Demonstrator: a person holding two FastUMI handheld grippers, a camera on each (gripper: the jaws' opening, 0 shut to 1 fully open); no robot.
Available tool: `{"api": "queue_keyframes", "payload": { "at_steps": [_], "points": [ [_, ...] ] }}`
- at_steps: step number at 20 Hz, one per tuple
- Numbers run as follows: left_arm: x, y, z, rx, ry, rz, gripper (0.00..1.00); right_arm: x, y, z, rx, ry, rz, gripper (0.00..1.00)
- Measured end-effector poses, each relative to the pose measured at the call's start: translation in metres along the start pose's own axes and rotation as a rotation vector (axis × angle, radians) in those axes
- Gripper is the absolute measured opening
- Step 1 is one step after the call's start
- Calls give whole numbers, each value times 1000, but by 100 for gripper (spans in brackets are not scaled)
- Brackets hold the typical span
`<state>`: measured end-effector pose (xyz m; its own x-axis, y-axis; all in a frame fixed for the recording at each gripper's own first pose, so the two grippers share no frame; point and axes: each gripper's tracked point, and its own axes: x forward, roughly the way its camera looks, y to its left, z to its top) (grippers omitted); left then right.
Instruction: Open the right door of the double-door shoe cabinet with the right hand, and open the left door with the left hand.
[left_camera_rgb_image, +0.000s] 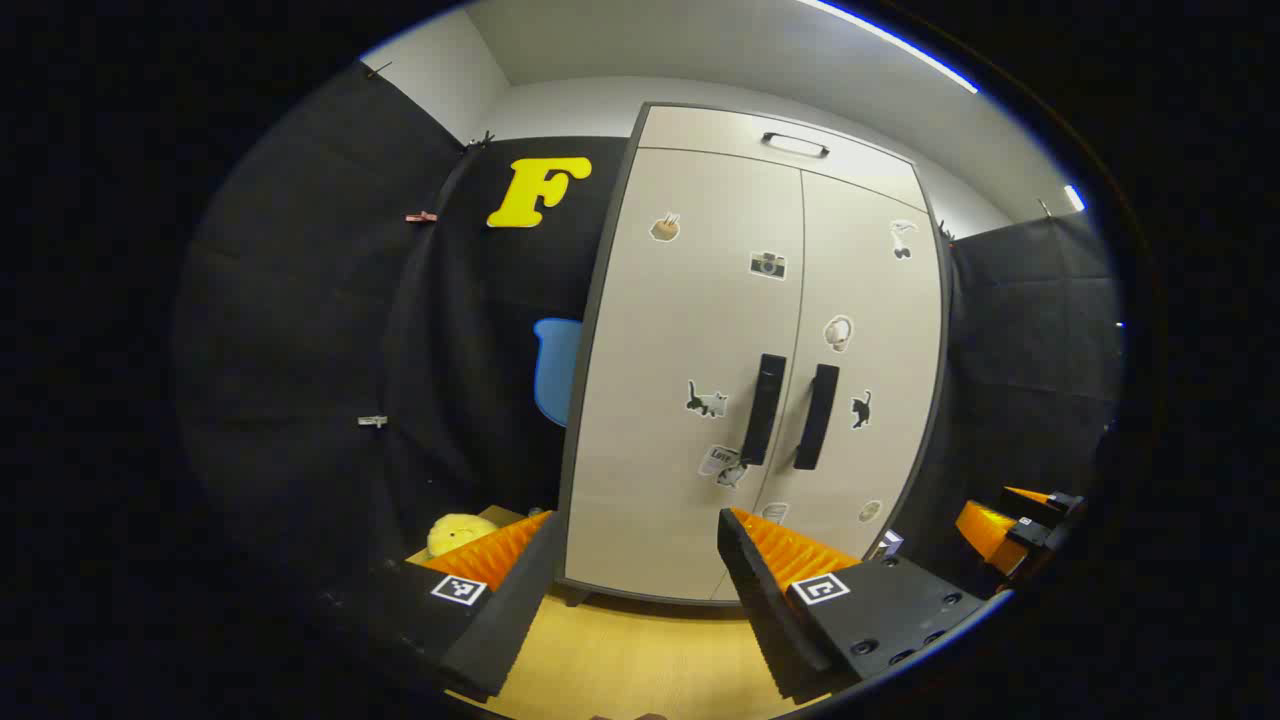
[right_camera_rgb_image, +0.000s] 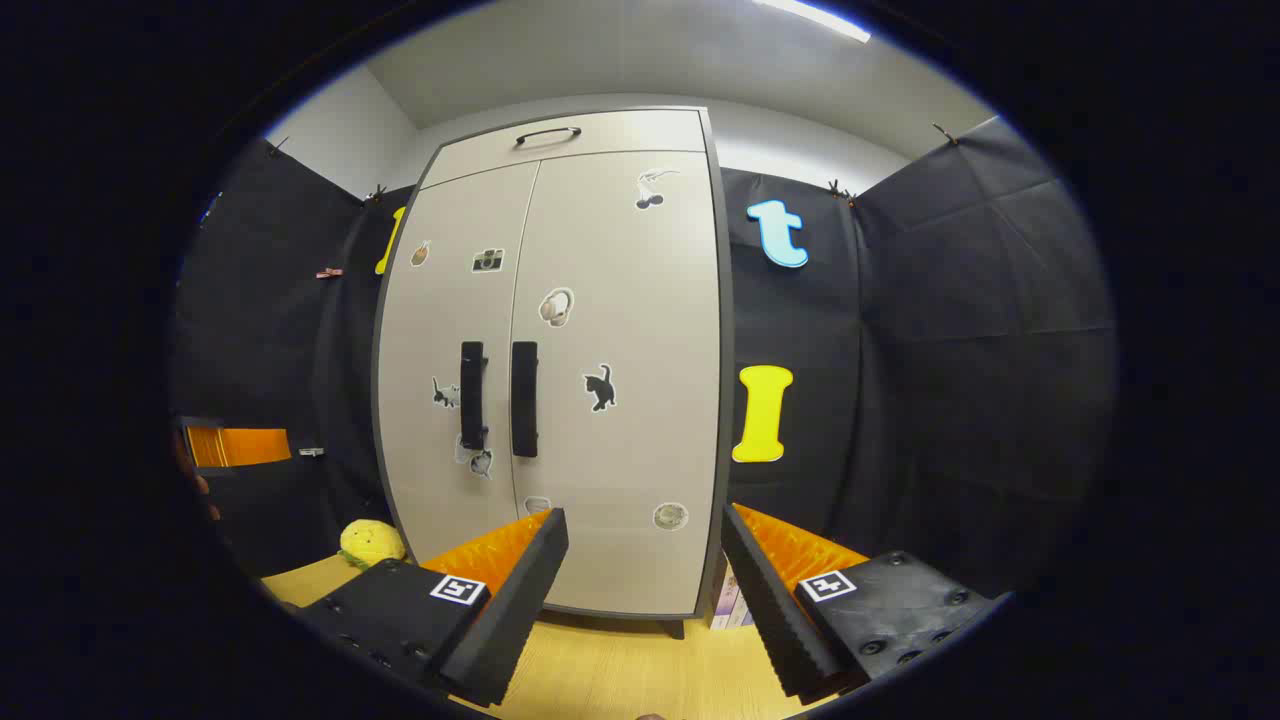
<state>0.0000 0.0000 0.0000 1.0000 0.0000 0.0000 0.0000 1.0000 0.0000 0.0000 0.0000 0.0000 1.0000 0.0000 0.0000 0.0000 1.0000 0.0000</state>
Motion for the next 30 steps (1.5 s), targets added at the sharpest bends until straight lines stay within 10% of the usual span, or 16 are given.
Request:
{"api": "queue_keyframes", "payload": {
  "at_steps": [15, 30],
  "points": [
    [1, -17, 1, 167, -8, -191, 95, -22, 24, 17, 5, 0, -117, 98],
    [1, 2, -3, 193, -9, -189, 95, 11, 65, 46, -23, -9, -64, 97]
  ]
}}
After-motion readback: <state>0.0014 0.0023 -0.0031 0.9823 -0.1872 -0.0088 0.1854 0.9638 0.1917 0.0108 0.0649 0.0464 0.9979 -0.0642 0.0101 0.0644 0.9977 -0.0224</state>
